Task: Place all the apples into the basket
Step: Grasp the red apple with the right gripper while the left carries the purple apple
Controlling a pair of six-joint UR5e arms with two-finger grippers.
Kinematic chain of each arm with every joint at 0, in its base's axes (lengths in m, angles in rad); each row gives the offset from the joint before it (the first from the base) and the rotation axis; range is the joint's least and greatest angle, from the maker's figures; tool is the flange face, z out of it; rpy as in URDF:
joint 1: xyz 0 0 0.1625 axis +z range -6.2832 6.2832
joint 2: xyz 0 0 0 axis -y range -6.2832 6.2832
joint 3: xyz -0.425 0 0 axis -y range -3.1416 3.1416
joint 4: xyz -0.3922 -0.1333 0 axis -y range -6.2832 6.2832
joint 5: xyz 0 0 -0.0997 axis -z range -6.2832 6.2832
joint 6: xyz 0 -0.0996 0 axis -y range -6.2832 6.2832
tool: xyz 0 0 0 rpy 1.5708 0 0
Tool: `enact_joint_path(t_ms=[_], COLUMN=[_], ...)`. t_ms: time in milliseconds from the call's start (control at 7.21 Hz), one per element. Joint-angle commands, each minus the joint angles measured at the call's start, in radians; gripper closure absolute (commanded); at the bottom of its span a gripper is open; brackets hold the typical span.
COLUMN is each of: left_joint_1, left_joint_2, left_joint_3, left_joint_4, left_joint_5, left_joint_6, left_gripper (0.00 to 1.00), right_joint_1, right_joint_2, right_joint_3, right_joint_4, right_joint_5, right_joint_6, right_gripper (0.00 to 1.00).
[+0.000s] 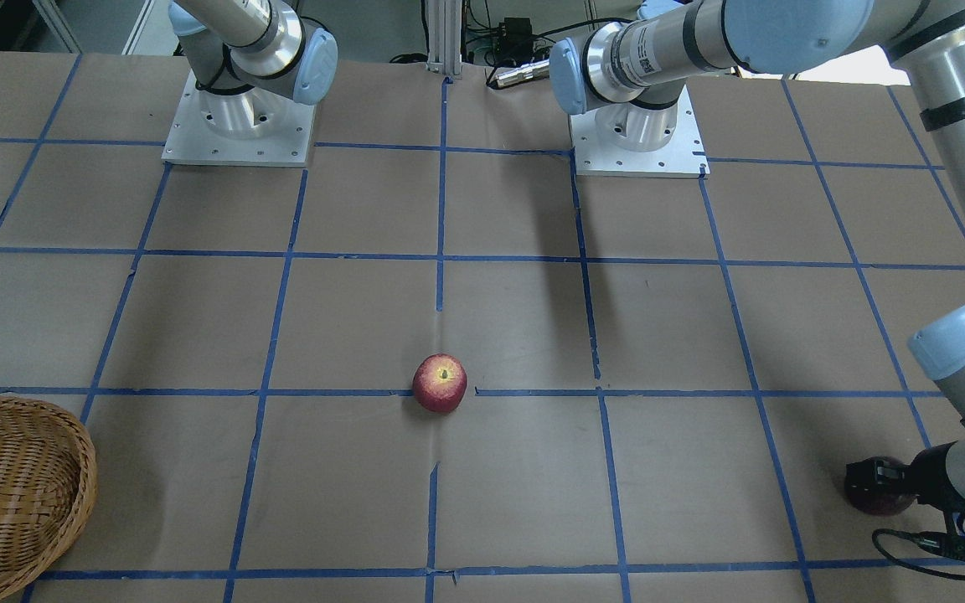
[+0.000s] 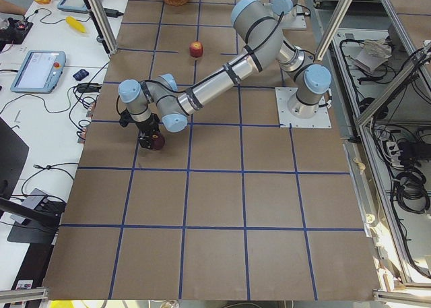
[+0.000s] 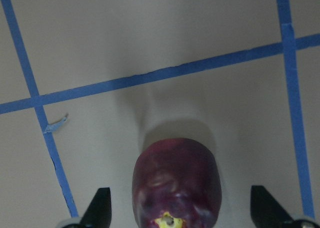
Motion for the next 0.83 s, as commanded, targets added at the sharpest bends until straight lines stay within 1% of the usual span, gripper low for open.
enact_joint_path(t_ms=[0,139,277,416,555,694], left_joint_1=[0.015,0.009,-0.007,-0.017,-0.046,-0.092], left_joint_2=[-0.020,-0.001,0.029,0.066,0.104,0.143], left_joint_3=[0.002,0.005,0.021,0.012,-0.003,-0.047], left_joint_4=[-0.004,-0.022,-0.130,-0.196,-0.273,-0.313], left_joint_5=[-0.004,-0.010,-0.022,-0.057,-0.102,-0.117], left_joint_6=[0.034,0.028,0.002,-0.073,-0.154,-0.238], left_gripper=[0.56,0.65,0.65,0.65,0.65,0.65], right_joint_1=[0.209,0.306,0.412,0.498,0.549,0.593], right_joint_2=[-0.069,-0.081,-0.076,-0.069,-0.057,-0.049], right_joint_3=[0.028,0.043,0.067,0.086,0.103,0.126], right_joint_4=[0.077,0.082,0.068,0.051,0.002,-0.004], right_joint_5=[0.046,0.051,0.081,0.115,0.137,0.140], right_joint_6=[0.097,0.208,0.352,0.574,0.749,0.836], right_gripper=[0.00,0.00,0.00,0.00,0.00,0.00])
